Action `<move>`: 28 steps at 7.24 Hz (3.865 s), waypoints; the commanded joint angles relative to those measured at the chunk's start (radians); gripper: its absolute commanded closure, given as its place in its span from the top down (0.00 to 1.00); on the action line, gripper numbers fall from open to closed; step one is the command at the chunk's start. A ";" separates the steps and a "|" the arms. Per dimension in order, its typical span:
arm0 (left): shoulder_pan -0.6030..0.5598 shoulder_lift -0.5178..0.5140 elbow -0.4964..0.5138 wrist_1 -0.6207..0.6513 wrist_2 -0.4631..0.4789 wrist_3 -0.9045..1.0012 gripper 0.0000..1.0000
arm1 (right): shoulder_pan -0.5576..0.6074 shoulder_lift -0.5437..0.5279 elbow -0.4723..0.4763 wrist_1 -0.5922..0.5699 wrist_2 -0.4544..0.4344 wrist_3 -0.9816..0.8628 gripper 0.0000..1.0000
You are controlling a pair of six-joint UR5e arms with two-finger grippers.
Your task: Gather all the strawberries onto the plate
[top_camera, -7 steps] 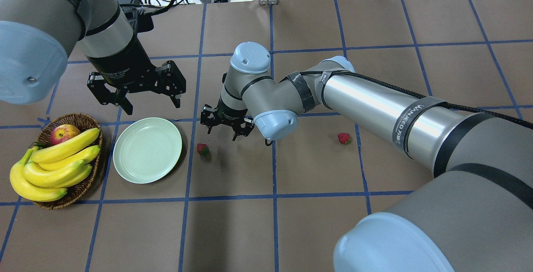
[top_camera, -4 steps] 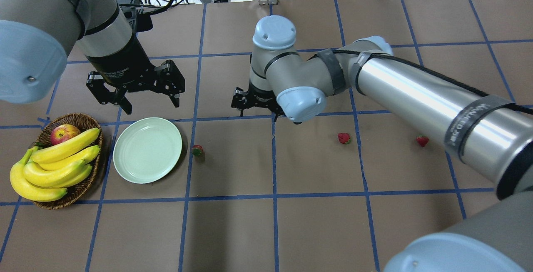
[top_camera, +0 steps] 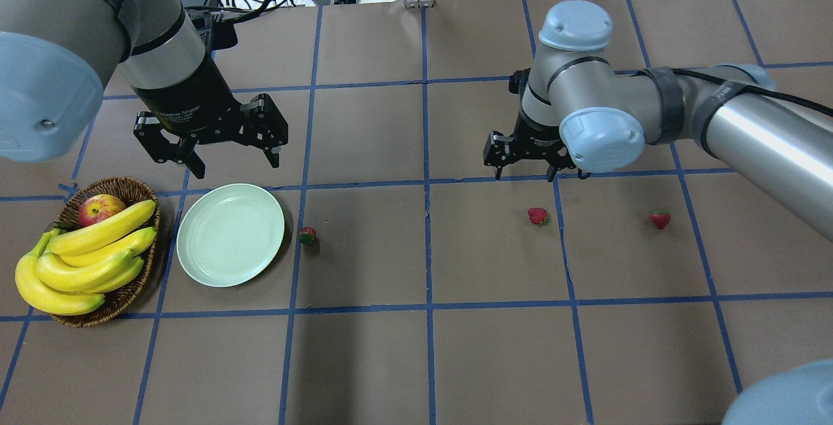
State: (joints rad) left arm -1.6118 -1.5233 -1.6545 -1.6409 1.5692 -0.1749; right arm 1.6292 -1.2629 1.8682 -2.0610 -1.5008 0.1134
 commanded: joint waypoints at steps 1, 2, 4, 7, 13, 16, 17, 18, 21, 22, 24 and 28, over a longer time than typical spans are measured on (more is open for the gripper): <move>0.000 0.000 -0.002 0.012 0.000 -0.001 1.00 | -0.054 -0.018 0.130 -0.126 0.003 -0.031 0.96; 0.000 0.000 -0.002 0.012 0.002 -0.002 1.00 | -0.054 -0.016 0.137 -0.160 0.007 -0.003 0.96; 0.000 0.000 -0.002 0.012 0.002 0.000 1.00 | -0.049 -0.009 0.164 -0.177 0.007 0.037 0.93; 0.000 0.000 -0.002 0.012 0.002 0.000 1.00 | -0.048 -0.006 0.187 -0.179 0.007 0.026 0.86; 0.000 0.002 -0.002 0.010 0.012 0.000 1.00 | 0.016 -0.016 0.102 -0.162 0.094 0.139 0.11; 0.001 0.005 -0.002 0.010 0.018 0.048 1.00 | 0.234 0.078 -0.131 -0.011 0.128 0.370 0.12; 0.000 0.005 -0.004 0.010 0.018 0.048 1.00 | 0.318 0.133 -0.188 -0.063 0.132 0.428 0.14; 0.000 0.005 -0.004 0.010 0.018 0.048 1.00 | 0.375 0.211 -0.275 -0.076 0.129 0.468 0.14; 0.000 0.005 -0.004 0.010 0.020 0.049 1.00 | 0.425 0.274 -0.288 -0.076 0.116 0.476 0.20; 0.000 0.002 -0.004 0.012 0.018 0.048 1.00 | 0.423 0.266 -0.270 -0.074 0.111 0.476 0.60; 0.000 0.002 -0.004 0.010 0.017 0.049 1.00 | 0.422 0.229 -0.251 -0.073 0.106 0.463 1.00; -0.002 0.000 -0.004 0.012 0.018 0.049 1.00 | 0.196 0.072 -0.203 0.103 -0.030 0.260 1.00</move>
State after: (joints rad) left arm -1.6132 -1.5234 -1.6582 -1.6290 1.5868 -0.1258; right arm 1.9316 -1.1269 1.6378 -2.0485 -1.5089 0.4524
